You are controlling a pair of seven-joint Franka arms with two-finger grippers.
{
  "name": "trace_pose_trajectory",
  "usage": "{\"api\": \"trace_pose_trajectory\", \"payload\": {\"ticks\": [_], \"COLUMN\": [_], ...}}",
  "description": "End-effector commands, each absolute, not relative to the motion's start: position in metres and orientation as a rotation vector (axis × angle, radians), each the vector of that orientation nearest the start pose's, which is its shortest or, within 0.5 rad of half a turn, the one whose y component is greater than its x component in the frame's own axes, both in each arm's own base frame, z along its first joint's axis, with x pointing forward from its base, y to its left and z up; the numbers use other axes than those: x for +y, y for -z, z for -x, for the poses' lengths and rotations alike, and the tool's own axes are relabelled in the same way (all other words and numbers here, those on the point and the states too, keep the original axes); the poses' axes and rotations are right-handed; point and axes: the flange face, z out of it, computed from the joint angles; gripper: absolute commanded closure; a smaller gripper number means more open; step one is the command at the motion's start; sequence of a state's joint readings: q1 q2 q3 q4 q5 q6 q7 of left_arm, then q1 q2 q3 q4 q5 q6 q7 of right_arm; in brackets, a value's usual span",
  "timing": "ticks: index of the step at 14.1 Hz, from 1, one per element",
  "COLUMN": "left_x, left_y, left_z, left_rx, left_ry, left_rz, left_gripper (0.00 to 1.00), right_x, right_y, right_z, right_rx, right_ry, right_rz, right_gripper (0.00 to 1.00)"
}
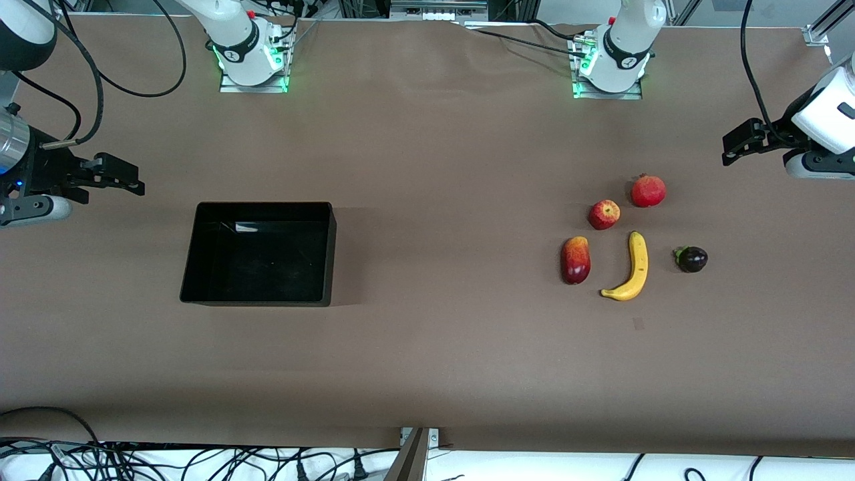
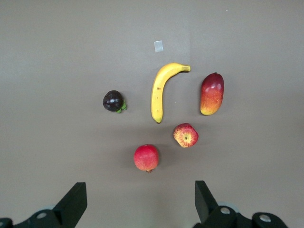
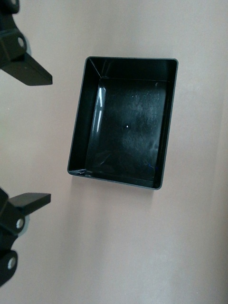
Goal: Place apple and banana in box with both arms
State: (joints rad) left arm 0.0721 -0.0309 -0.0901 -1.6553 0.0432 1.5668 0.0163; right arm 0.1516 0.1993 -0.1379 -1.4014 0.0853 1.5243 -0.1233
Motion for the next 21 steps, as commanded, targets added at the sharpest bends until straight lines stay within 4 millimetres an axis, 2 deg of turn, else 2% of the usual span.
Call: {"api": "trace_pose_trajectory", "payload": {"ticks": [1,7,9,11,15,17,19,21], "left_x": [-0.008,-0.007,-0.007,-0.008,-0.001,0.001,0.003,0.004], "left_y": [-0.605,-0.602,-0.601,-0.602,-0.616,-0.611,-0.612,-0.609], "left_z": [-0.546,-0.548,-0.55,-0.553,-0.547,-0.548,-0.548,-0.545], "left_rx": [0.051,0.049,0.052,0.05,0.051,0.044,0.044,0.02], "left_ry": [-0.075,-0.082,-0.08,-0.056,-0.029,-0.041,-0.041,-0.071], "left_rz": [3.087,3.086,3.087,3.089,3.09,3.09,3.09,3.09], "left_gripper": [0.0,0.0,0.0,0.0,0.0,0.0,0.0,0.0], "right_x": [0.03,0.03,0.03,0.027,0.024,0.019,0.01,0.0], "right_y": [-0.591,-0.591,-0.578,-0.537,-0.414,-0.359,-0.312,-0.275], "right_z": [-0.603,-0.603,-0.603,-0.606,-0.605,-0.603,-0.597,-0.59], "right_rx": [-0.213,-0.218,-0.212,-0.203,-0.057,-0.045,-0.045,-0.03], "right_ry": [-0.112,-0.115,-0.152,-0.186,-0.218,-0.189,-0.164,-0.137], "right_rz": [3.098,3.105,3.112,3.117,3.133,3.143,3.152,3.162], "right_gripper": [0.0,0.0,0.0,0.0,0.0,0.0,0.0,0.0]}}
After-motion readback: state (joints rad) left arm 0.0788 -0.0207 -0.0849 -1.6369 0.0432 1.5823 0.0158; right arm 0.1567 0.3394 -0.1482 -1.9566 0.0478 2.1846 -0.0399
